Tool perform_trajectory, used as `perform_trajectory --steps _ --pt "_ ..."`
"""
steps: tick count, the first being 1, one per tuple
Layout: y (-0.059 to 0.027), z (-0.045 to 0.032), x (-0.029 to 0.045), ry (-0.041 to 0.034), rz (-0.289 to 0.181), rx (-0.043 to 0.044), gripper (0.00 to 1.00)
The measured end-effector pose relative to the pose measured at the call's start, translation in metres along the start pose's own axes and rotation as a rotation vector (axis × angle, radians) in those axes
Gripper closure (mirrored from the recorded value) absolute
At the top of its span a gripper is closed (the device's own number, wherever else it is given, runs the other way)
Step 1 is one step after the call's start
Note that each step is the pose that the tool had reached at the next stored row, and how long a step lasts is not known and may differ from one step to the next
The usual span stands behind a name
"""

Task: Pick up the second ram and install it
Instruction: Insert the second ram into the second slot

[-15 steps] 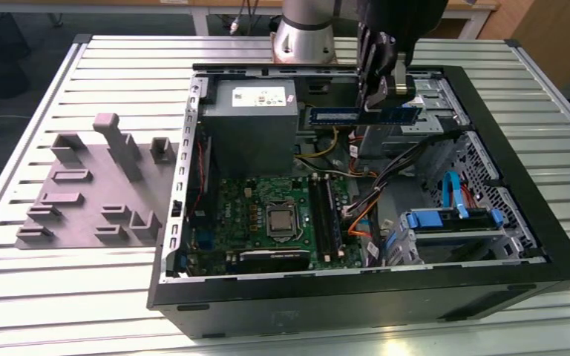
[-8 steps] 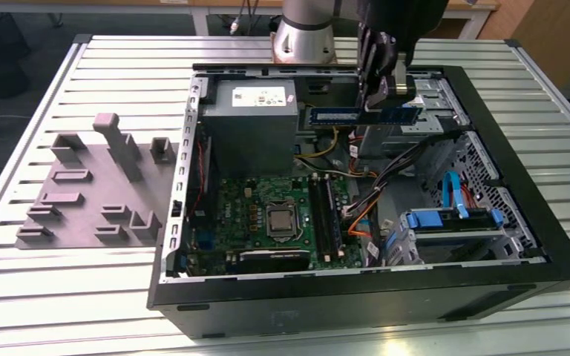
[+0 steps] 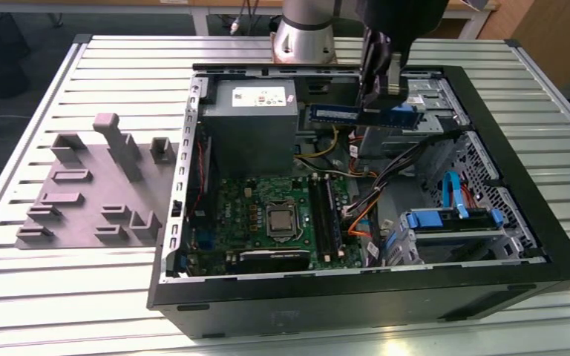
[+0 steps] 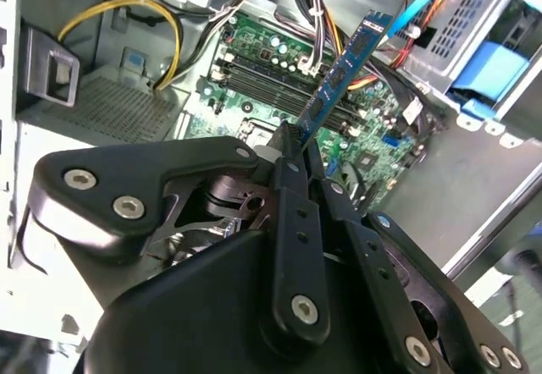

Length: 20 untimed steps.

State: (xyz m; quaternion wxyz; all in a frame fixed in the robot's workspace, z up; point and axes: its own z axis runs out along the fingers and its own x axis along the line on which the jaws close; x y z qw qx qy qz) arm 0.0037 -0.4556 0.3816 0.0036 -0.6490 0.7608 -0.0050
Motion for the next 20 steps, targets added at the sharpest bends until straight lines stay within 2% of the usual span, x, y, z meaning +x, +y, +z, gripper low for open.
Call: perform_trajectory --steps 17,20 --pt "0.0001 0.0029 0.0000 0.0038 0.305 -0.0003 0.86" --pt "0.0000 0.0030 0.0000 0.0042 0.338 -0.0003 0.86"
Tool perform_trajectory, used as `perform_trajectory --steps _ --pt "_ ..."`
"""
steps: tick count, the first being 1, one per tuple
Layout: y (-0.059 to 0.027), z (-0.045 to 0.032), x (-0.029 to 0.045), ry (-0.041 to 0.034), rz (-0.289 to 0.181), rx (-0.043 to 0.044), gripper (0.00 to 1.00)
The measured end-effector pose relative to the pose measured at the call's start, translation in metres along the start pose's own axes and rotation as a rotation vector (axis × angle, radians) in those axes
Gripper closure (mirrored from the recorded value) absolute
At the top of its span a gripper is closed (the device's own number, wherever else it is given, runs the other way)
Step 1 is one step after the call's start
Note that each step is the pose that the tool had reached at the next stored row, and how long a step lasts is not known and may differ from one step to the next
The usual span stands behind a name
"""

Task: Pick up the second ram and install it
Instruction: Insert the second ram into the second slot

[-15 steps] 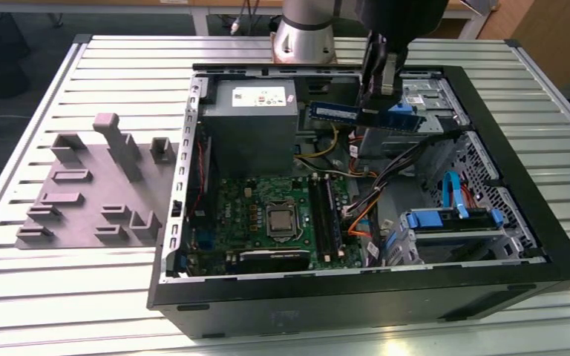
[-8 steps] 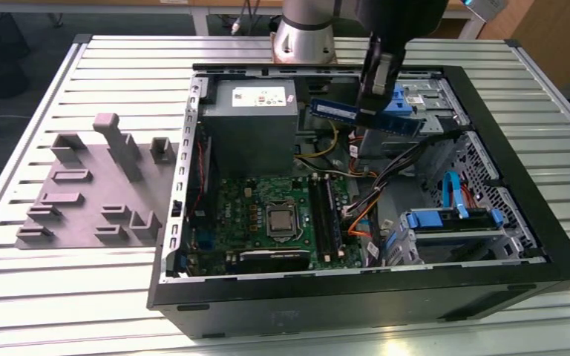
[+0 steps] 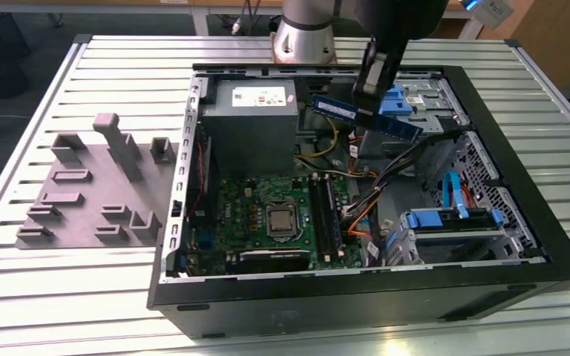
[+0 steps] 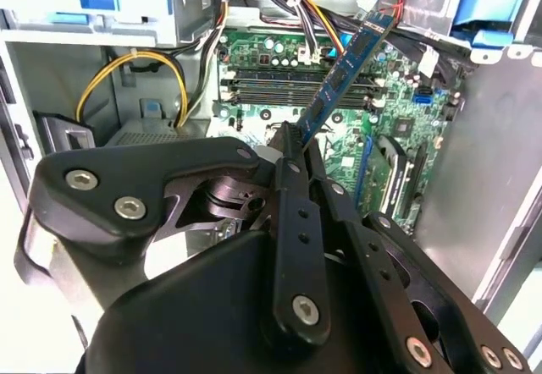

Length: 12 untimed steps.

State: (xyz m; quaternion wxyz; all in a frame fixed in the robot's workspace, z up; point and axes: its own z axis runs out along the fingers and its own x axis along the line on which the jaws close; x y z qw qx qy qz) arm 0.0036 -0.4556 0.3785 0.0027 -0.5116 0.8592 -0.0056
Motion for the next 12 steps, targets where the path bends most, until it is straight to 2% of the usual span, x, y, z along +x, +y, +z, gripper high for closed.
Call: perform_trajectory --steps 12 --pt "0.0000 0.0001 0.0000 -0.0001 0.003 0.0000 0.86"
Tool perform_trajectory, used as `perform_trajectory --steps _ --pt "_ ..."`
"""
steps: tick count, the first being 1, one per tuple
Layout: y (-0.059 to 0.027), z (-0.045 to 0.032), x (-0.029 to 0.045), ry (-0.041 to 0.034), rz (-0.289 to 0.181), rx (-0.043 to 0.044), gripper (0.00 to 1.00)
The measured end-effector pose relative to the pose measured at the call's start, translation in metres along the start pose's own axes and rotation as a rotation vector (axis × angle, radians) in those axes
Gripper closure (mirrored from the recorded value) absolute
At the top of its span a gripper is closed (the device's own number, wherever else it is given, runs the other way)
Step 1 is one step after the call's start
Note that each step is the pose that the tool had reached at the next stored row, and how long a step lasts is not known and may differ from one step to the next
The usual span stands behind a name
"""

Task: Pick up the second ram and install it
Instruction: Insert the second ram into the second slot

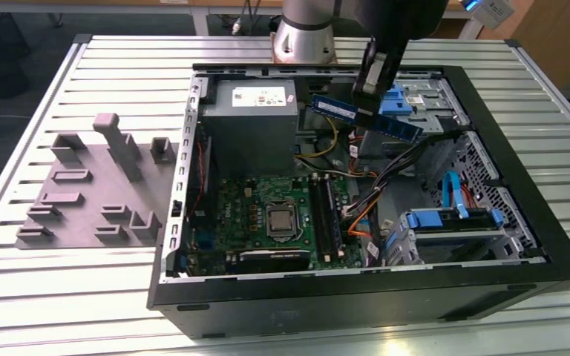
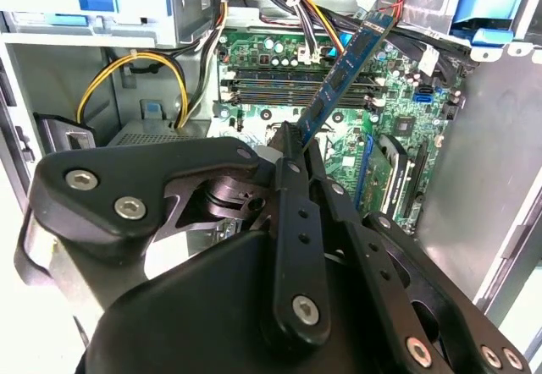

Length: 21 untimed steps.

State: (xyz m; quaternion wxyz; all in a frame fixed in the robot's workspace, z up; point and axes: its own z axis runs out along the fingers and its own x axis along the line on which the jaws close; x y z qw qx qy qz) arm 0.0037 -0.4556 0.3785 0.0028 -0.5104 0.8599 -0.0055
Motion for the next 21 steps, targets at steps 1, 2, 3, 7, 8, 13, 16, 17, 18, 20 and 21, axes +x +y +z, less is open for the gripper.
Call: perform_trajectory --steps 1,2,3,7,8,13,16,17,18,20,21 --pt "0.0000 0.0000 0.0000 0.0000 0.003 0.0000 0.86" --pt "0.0000 0.0000 0.0000 0.0001 0.009 0.0000 0.86" --pt "0.0000 0.0001 0.0000 0.0002 0.018 0.0000 0.86" --pt "0.0000 0.0004 0.0000 0.0006 0.050 0.0000 0.86" --pt "0.0000 0.0005 0.0000 0.0006 0.059 -0.0001 0.86" --pt "0.0000 0.0012 0.0000 0.0012 0.095 -0.0001 0.86" --pt "0.0000 0.0017 0.0000 0.0015 0.117 -0.0001 0.86" --pt "0.0000 0.0018 0.0000 0.0015 0.125 -0.0001 0.86" --pt "0.0000 0.0020 0.0000 0.0016 0.132 -0.0001 0.86" --pt "0.0000 0.0023 0.0000 0.0018 0.147 -0.0001 0.86" --pt "0.0000 0.0025 0.0000 0.0019 0.155 -0.0001 0.86"
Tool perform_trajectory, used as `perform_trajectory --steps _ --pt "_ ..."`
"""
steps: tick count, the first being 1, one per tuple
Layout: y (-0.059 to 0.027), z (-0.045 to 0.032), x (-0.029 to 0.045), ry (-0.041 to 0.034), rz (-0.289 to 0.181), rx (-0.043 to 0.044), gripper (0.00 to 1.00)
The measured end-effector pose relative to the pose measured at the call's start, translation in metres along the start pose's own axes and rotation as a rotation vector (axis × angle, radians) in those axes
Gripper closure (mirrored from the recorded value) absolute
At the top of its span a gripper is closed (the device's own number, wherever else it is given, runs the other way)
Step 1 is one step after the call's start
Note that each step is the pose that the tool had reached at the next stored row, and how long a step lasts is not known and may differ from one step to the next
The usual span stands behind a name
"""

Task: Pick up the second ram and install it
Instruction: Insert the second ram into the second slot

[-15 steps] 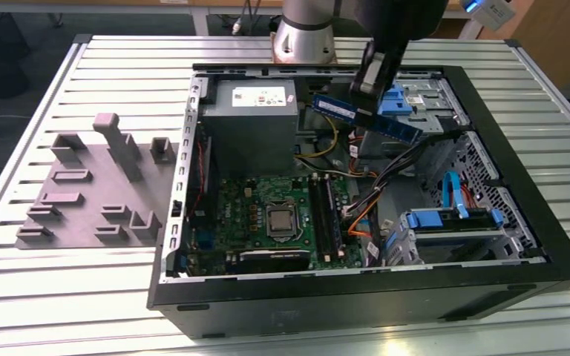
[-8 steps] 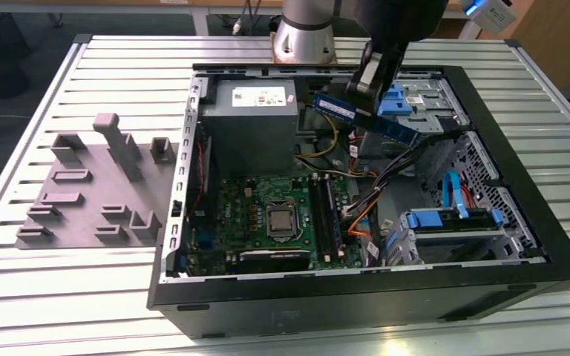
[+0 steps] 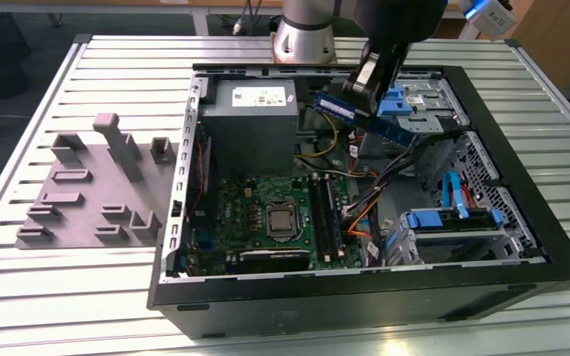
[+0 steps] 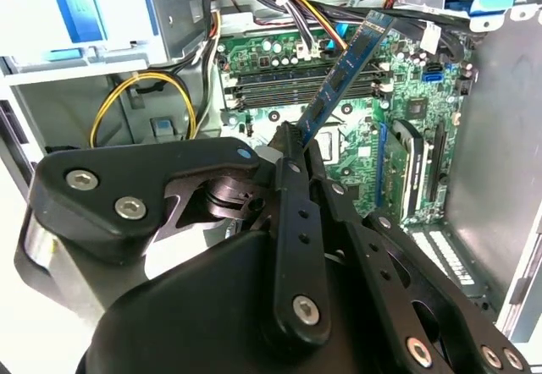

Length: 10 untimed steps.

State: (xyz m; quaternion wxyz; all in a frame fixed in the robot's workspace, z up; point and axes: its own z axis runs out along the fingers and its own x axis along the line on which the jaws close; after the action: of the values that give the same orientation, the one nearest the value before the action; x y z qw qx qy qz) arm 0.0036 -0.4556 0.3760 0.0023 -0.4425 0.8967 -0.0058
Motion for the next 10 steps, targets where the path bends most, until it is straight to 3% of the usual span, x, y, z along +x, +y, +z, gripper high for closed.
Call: perform_trajectory --steps 10 --pt "0.0000 0.0018 0.0000 0.0010 0.078 -0.0001 0.86"
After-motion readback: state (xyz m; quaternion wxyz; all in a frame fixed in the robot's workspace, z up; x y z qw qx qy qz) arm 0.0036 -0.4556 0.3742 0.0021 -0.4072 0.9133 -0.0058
